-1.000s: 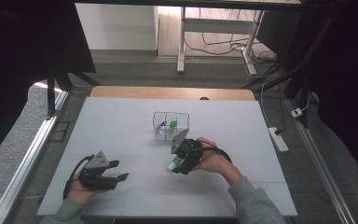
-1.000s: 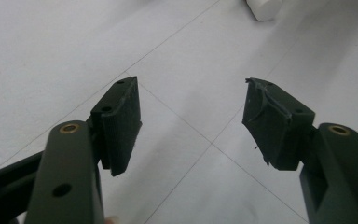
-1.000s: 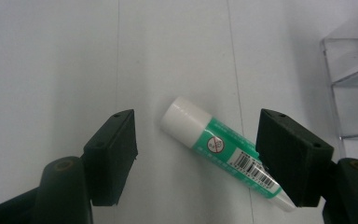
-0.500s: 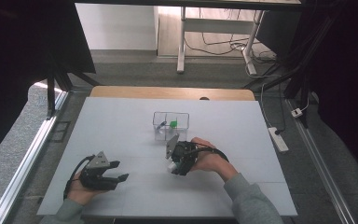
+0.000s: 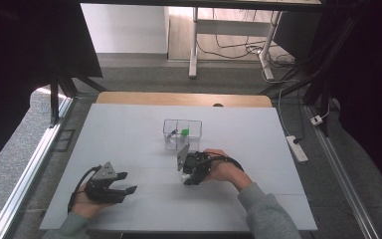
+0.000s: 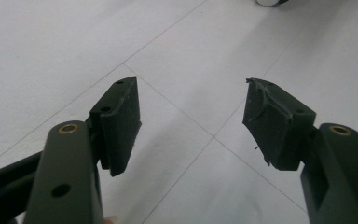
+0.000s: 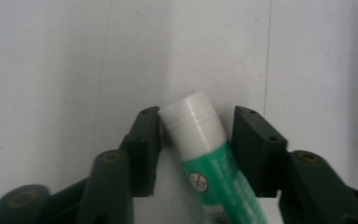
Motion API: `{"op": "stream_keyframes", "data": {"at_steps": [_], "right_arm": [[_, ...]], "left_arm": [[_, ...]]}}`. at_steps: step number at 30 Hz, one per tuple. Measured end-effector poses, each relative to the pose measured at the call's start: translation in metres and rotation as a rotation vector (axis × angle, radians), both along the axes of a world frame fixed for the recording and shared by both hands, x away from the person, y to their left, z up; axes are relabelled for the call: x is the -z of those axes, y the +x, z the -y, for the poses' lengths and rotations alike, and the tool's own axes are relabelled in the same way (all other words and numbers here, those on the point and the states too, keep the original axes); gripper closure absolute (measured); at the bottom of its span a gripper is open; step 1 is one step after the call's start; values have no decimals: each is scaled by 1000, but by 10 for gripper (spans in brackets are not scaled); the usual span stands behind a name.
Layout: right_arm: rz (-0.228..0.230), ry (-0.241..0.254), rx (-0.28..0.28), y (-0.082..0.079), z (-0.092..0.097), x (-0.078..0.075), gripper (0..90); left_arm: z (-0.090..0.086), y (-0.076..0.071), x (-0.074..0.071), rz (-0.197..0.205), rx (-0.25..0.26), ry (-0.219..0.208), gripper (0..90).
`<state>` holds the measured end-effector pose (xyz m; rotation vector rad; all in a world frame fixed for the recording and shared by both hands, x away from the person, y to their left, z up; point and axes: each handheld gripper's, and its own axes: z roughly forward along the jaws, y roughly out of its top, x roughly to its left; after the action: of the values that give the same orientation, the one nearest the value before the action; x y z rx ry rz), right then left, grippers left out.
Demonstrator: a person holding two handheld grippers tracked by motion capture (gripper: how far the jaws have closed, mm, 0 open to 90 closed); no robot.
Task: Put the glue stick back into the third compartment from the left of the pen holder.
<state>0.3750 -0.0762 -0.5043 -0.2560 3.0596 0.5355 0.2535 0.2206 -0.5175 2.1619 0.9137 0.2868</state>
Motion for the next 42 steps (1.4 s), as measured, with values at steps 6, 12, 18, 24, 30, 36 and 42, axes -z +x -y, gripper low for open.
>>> {"op": "stream_keyframes", "data": {"at_steps": [6, 12, 18, 24, 30, 36, 42], "right_arm": [[-4, -9, 17, 0, 3, -2, 644], [-13, 40, 75, 2, 13, -7, 651], [2, 135, 136, 3, 27, -19, 652], [-11, 205, 180, 3, 39, -28, 653], [-8, 275, 213, 3, 45, -37, 653], [-8, 353, 254, 3, 50, -47, 652], [-6, 425, 317, 4, 57, -54, 652]], "left_arm": [[0, 0, 0, 0, 0, 1, 360], [0, 0, 0, 1, -1, 0, 361], [1, 0, 0, 3, 0, 4, 360], [2, 0, 0, 3, 0, 7, 360], [1, 0, 0, 7, -3, 5, 360], [1, 0, 0, 8, -4, 3, 360], [1, -1, 0, 9, -5, 3, 360]]}}
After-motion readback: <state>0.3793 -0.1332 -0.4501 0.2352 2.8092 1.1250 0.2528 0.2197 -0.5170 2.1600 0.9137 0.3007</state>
